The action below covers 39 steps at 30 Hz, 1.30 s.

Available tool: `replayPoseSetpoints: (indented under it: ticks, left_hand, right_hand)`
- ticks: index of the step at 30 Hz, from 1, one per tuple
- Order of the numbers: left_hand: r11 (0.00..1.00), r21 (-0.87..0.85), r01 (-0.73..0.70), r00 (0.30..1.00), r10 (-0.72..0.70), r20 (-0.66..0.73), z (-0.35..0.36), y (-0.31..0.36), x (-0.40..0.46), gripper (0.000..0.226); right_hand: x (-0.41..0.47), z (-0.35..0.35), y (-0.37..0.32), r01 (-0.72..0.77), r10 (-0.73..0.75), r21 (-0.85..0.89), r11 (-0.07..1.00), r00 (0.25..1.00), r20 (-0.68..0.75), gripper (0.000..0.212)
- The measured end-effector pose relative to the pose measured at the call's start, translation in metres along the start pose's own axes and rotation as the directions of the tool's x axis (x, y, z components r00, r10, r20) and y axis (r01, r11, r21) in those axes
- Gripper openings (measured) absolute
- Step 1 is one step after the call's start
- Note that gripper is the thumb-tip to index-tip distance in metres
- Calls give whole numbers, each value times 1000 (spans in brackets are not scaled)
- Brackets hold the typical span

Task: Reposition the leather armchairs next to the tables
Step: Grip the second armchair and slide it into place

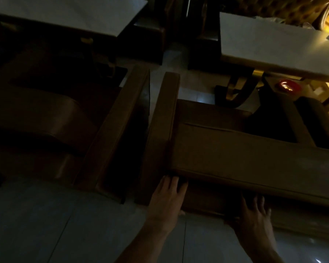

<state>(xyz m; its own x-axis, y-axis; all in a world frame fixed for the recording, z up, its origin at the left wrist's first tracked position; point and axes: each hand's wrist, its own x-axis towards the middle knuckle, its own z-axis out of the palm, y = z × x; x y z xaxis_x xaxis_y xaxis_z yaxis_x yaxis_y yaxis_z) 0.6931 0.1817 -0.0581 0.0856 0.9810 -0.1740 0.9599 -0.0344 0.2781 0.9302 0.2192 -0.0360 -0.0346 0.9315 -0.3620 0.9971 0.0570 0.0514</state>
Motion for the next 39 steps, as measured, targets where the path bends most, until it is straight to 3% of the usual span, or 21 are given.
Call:
replayPoseSetpoints:
  ticks: [5,12,23,32,39]
  left_hand:
    - [997,35,-61,996,64,-64,8,-10,6,102]
    - [997,33,-70,997,71,-41,4,-15,5,88]
    - [997,48,-55,998,55,-17,-11,-56,-9,87]
    - [971,-237,18,1000,-20,-7,-2,-77,-23,92]
    - [963,-256,79,993,-99,-65,2,-63,-21,97]
  right_hand:
    - [-2,-2,-10,-46,46,-7,999,998,42,100]
    - [-5,-6,-18,-77,77,-4,997,995,61,96]
    - [-23,5,-57,-69,66,49,996,996,60,93]
    - [-30,12,-66,-35,34,43,998,999,9,98]
    - [-40,19,-39,106,-97,98,990,991,-93,99]
